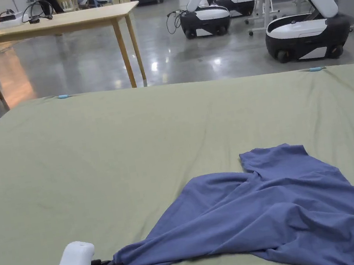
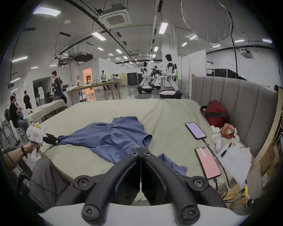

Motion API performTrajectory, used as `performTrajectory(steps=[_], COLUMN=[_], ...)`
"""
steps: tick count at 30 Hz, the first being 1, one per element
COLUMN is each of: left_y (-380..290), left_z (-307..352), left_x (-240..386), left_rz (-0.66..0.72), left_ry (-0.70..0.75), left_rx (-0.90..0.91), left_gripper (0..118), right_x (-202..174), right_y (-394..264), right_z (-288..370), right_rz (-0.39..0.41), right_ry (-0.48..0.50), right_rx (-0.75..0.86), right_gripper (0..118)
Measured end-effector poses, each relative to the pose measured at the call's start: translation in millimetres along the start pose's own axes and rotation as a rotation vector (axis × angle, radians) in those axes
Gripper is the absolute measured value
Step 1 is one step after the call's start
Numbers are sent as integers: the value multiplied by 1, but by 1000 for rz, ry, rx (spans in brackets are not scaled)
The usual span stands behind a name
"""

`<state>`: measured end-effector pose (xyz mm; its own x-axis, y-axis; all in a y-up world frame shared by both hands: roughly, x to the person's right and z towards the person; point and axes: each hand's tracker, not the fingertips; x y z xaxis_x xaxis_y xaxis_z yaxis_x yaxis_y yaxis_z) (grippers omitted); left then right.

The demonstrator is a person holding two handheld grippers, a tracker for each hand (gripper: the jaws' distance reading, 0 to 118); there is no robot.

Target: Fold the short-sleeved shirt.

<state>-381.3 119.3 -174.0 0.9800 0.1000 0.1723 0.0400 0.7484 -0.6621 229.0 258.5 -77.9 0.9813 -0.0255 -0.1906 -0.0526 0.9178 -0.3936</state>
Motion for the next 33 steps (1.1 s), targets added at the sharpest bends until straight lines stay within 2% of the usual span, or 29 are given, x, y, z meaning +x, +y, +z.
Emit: performTrajectory(steps=[2, 5, 9, 12, 15, 16, 17, 20, 21, 22, 24, 29, 32, 33], left_y=[-2, 0, 7, 15, 22, 25, 27, 30, 32, 32, 34, 38, 39, 40], left_z=[0, 1, 10, 21, 28, 28, 28, 28, 28, 28, 28, 30, 30, 30], left_x=[9, 8, 5, 10, 19, 21, 23, 27, 29, 30, 31, 39, 40, 41], left_rz=[-42, -32, -4, 0, -17, -16, -16, -10, -7, -6, -6, -8, -14, -15], left_ry=[53, 60, 53, 34, 20, 17, 14, -5, -7, -7, -5, 3, 11, 11], left_rx=[-6, 1, 30, 72, 98, 98, 101, 111, 113, 114, 115, 106, 93, 92], left_gripper=[6, 5, 5, 5, 5, 5, 5, 5, 5, 5, 5, 5, 5, 5], right_x=[-1, -3, 2, 13, 22, 21, 25, 27, 30, 30, 28, 19, 19, 13], right_y=[-1, 2, 27, 65, 96, 102, 104, 106, 101, 96, 89, 70, 65, 65], right_z=[-4, -14, -50, -114, -204, -235, -271, -357, -388, -406, -433, -465, -466, -462], right_rz=[2, 13, 79, 76, 117, 134, 153, 151, 137, 143, 153, 184, 167, 175], right_ry=[1, 6, 22, 35, 120, 125, 135, 171, 161, 140, 115, 79, 106, 101], right_rx=[-12, -33, -34, -44, -126, -163, -201, -390, -460, -499, -526, -622, -647, -637], right_gripper=[2, 1, 1, 1, 2, 7, 30, 73, 112, 115, 107, 103, 86, 75])
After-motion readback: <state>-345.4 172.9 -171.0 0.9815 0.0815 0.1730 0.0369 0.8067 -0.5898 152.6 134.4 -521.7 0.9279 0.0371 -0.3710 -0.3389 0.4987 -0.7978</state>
